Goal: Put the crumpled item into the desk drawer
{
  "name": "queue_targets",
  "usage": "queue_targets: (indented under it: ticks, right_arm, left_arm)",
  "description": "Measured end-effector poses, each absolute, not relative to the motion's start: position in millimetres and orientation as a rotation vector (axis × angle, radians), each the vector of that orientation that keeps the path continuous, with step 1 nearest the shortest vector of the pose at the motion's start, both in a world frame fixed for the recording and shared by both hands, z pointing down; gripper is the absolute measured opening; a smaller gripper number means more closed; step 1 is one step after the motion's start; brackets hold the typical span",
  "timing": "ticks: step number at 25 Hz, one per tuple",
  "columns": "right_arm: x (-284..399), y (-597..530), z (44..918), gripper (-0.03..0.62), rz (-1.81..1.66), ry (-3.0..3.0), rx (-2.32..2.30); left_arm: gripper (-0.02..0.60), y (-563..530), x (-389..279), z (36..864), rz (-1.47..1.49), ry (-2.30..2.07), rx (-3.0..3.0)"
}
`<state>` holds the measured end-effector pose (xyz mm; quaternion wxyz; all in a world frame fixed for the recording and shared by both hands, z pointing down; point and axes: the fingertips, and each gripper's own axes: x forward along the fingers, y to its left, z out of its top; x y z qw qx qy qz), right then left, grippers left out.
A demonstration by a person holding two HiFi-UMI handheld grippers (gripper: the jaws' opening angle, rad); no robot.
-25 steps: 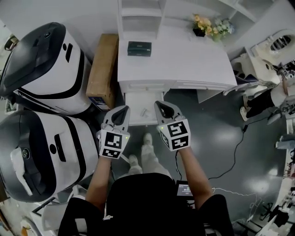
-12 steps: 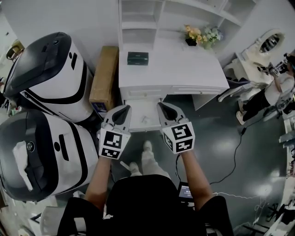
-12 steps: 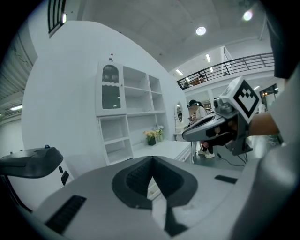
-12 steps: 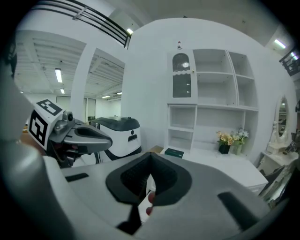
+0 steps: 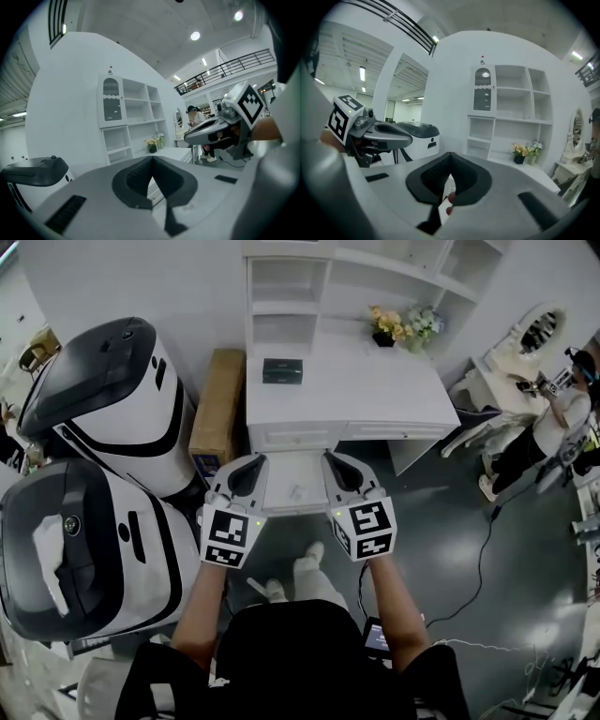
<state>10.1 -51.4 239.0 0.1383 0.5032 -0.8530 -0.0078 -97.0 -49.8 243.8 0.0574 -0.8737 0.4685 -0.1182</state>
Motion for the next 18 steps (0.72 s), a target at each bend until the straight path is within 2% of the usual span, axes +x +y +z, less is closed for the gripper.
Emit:
queue_targets:
  ticks: [9,18]
  right_arm:
    - [16,-44,215,-0.005,-0.02,-2.523,1.504]
    - [45,-36,192,-0.005,-0.016,-2.583,1.516]
  left_arm:
    - [0.006,-39,-100,219,-0.303,1.444,-2.597]
    - [0.006,-35,-73,202,-0.284,1.472,-2.569]
